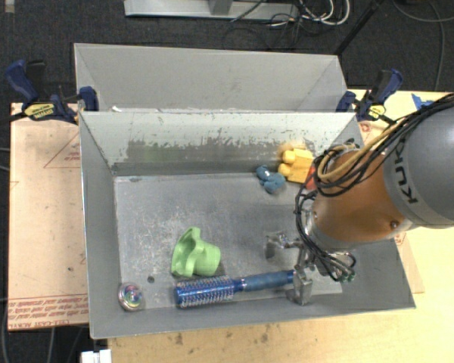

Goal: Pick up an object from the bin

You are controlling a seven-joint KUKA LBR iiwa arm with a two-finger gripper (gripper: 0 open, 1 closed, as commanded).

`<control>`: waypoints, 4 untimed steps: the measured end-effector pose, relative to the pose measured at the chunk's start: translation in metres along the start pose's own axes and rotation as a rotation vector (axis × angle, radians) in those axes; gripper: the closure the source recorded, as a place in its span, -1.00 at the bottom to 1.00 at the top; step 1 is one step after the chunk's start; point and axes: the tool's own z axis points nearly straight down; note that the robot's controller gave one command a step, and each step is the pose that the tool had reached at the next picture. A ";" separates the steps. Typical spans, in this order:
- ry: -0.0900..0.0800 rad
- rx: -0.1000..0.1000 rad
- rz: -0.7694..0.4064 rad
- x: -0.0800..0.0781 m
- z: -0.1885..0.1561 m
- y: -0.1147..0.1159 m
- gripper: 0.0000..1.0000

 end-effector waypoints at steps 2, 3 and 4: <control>0.002 -0.001 -0.059 -0.035 -0.198 0.044 1.00; 0.011 -0.003 -0.056 -0.033 -0.194 0.044 -1.00; 0.022 -0.007 -0.123 -0.017 -0.104 0.079 -1.00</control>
Offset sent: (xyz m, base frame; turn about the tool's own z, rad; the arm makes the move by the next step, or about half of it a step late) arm 0.0000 0.0000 0.0000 0.0000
